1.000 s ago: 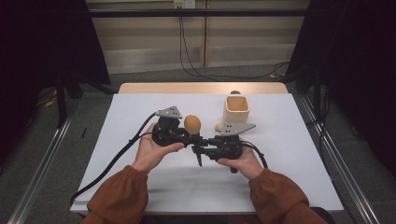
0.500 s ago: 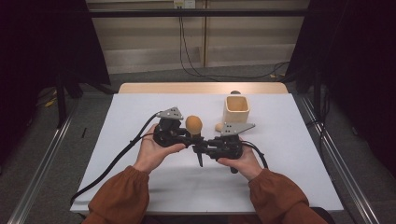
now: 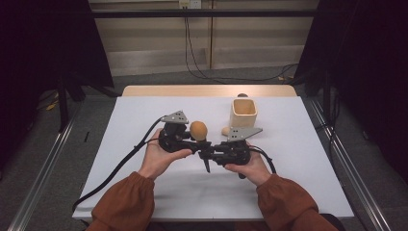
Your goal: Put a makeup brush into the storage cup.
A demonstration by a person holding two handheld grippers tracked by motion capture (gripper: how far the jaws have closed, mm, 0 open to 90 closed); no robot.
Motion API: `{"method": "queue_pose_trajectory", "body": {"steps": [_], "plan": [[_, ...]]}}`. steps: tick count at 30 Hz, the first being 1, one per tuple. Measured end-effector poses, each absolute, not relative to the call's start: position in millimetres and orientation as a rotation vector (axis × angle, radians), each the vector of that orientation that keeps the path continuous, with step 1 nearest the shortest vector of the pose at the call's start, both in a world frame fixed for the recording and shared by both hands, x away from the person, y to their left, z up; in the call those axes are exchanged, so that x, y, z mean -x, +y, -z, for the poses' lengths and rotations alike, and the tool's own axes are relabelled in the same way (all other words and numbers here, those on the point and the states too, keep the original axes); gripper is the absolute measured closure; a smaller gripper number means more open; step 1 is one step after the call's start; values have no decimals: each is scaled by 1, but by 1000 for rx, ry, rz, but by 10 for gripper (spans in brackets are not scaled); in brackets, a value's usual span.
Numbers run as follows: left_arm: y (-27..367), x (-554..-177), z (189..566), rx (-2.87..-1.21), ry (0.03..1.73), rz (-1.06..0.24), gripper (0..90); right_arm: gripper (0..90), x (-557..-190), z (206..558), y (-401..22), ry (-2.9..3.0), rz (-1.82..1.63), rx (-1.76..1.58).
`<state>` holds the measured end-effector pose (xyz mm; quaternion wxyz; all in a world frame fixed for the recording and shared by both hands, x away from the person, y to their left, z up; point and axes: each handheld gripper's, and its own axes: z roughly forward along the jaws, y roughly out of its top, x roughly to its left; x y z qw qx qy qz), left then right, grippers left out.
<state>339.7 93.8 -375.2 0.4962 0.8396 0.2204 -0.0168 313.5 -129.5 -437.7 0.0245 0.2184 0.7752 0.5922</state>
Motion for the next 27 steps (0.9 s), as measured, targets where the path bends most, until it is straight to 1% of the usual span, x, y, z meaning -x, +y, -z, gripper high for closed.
{"method": "queue_pose_trajectory", "body": {"steps": [3, 5, 10, 13, 16, 23, 27], "plan": [[95, -337, 375, -2020, 544, 27, 448, 756, -314, 438, -131, 2389, -1834, -687], [97, -336, 375, -2015, 545, 13, 429, 756, -315, 438, -133, 2382, -1839, -696], [103, -335, 375, -2014, 573, -28, 263, 756, -315, 436, -137, 2360, -1837, -706], [108, -333, 375, -1997, 573, -36, 233, 756, -316, 434, -141, 2342, -1839, -718], [115, -330, 376, -1992, 596, -99, 153, 756, -316, 433, -143, 2332, -1834, -728], [137, -326, 384, -1972, 645, -168, 82, 756, -317, 430, -151, 2296, -1829, -744], [149, -323, 387, -1955, 668, -194, 67, 756, -317, 428, -155, 2282, -1822, -753]]}}
